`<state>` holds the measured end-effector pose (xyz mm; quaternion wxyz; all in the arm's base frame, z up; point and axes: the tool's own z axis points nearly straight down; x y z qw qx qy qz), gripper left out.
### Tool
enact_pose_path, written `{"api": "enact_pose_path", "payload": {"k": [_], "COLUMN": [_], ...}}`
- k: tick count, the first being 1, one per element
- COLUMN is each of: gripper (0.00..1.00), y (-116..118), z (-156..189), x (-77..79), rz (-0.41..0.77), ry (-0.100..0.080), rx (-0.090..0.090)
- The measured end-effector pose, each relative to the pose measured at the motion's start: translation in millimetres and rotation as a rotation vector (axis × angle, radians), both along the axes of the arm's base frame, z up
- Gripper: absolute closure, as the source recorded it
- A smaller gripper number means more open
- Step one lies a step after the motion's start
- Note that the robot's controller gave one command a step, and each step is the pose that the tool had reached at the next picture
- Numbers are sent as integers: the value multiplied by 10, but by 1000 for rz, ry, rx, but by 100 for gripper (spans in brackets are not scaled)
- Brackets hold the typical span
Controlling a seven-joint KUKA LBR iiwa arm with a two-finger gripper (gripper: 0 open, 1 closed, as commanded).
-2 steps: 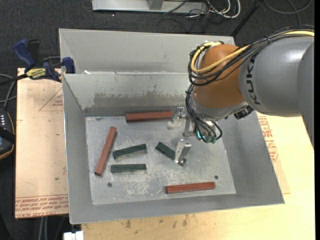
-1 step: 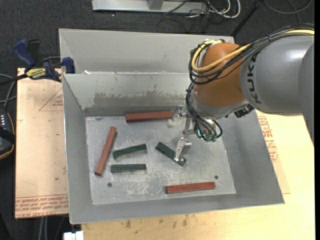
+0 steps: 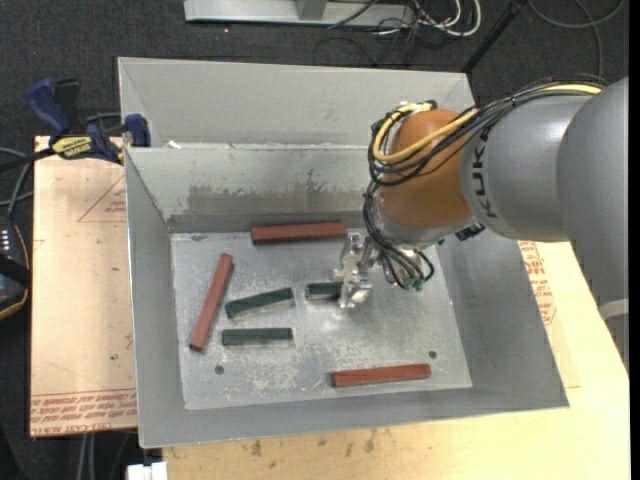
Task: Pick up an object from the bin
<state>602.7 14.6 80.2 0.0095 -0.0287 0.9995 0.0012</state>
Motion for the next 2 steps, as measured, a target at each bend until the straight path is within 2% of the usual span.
{"api": "enact_pose_path", "payload": {"k": [1, 2], "gripper": [100, 100], "y": [0, 24], "z": [0, 1715], "x": [0, -125], "rz": [0, -57], "ry": [0, 8], "rx": [0, -1]}}
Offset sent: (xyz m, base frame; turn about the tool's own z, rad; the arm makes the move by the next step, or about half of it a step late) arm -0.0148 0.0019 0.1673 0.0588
